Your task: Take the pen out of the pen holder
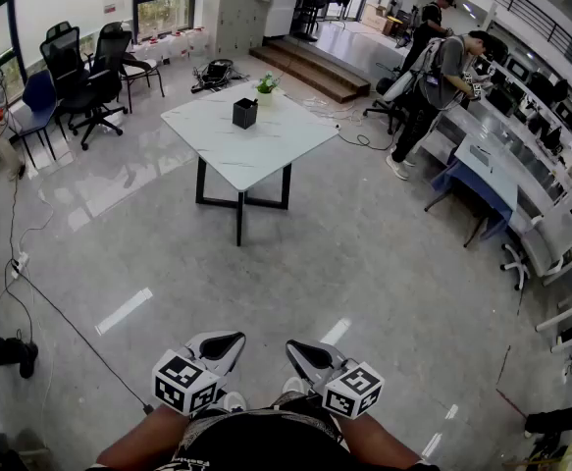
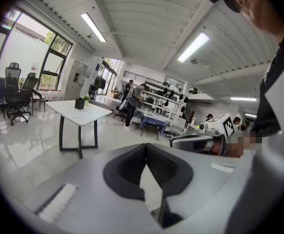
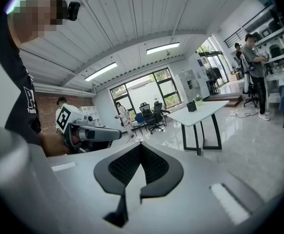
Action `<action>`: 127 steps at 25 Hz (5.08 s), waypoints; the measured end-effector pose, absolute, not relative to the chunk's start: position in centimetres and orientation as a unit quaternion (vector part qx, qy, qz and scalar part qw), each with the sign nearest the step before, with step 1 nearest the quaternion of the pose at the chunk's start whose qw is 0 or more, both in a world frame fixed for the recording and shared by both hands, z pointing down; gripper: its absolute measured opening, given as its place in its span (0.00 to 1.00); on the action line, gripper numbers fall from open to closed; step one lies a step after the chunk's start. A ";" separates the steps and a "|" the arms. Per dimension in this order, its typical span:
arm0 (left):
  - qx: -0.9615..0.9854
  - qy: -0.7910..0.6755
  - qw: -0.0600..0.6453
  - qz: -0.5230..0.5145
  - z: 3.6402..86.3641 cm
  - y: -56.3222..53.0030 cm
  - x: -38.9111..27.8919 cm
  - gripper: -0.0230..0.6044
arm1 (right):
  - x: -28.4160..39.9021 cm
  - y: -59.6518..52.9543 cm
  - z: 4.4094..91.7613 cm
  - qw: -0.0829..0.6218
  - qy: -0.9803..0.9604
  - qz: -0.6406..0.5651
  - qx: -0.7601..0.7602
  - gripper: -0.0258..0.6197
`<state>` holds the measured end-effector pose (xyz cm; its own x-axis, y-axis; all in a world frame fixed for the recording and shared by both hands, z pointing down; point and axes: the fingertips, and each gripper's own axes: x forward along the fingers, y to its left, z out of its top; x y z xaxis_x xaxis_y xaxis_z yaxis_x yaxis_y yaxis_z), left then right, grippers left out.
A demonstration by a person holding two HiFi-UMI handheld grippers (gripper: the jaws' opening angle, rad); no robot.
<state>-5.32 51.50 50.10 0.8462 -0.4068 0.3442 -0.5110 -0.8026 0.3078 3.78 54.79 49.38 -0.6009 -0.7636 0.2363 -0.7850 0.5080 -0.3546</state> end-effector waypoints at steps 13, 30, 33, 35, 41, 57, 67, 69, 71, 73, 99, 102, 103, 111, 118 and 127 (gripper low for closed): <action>0.938 -0.253 0.194 0.137 50.4 51.3 -8.4 0.13 | 0.7 54.8 47.6 0.013 -0.874 0.206 0.440 0.03; 0.938 -0.253 0.196 0.131 50.8 51.4 -9.8 0.13 | -2.1 55.0 47.9 0.005 -0.879 0.221 0.423 0.03; 0.935 -0.252 0.220 0.120 50.8 51.0 -10.4 0.13 | -2.6 54.6 47.8 0.009 -0.879 0.221 0.423 0.03; 0.933 -0.254 0.224 0.118 50.8 50.8 -10.8 0.13 | -3.1 54.4 47.7 0.011 -0.880 0.219 0.421 0.03; 0.938 -0.256 0.194 0.131 51.0 50.2 -11.4 0.13 | -4.1 53.3 47.8 0.023 -0.882 0.207 0.422 0.03; 0.930 -0.272 0.213 0.129 51.6 45.7 -12.5 0.13 | -4.3 47.7 48.1 0.016 -0.882 0.214 0.420 0.03; 0.923 -0.286 0.219 0.133 51.6 38.7 -11.6 0.13 | -3.3 39.6 47.4 0.002 -0.890 0.210 0.404 0.03; 0.924 -0.288 0.216 0.133 51.3 37.1 -11.1 0.13 | -2.8 37.7 47.0 -0.001 -0.891 0.209 0.402 0.03; 0.924 -0.290 0.212 0.133 50.8 35.3 -10.6 0.13 | -2.1 35.8 46.5 -0.007 -0.892 0.208 0.401 0.03; 0.924 -0.294 0.207 0.132 50.2 33.3 -10.0 0.13 | -1.4 33.9 45.9 -0.013 -0.893 0.206 0.400 0.03; 0.920 -0.321 0.179 0.139 49.3 16.9 -2.8 0.13 | 5.3 17.6 45.8 -0.030 -0.902 0.200 0.381 0.03; 0.920 -0.315 0.180 0.144 49.7 16.2 -2.2 0.13 | 5.8 17.2 46.5 -0.028 -0.899 0.209 0.384 0.03; 0.920 -0.315 0.181 0.146 49.7 15.9 -2.0 0.13 | 6.0 17.0 46.6 -0.027 -0.898 0.210 0.385 0.03; 0.922 -0.311 0.179 0.148 49.4 13.9 -0.5 0.13 | 8.0 15.5 47.2 -0.025 -0.892 0.220 0.395 0.03; 0.918 -0.306 0.196 0.157 51.1 12.6 -0.3 0.13 | 8.6 13.4 48.3 -0.016 -0.887 0.231 0.398 0.03; 0.923 -0.295 0.197 0.147 50.8 7.3 0.4 0.13 | 9.4 9.2 48.7 -0.004 -0.881 0.231 0.414 0.03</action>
<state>0.39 7.33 50.81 0.7831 -0.4868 0.3870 -0.6024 -0.7482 0.2781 9.37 9.17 48.69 -0.6577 -0.7306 0.1837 -0.7266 0.5509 -0.4105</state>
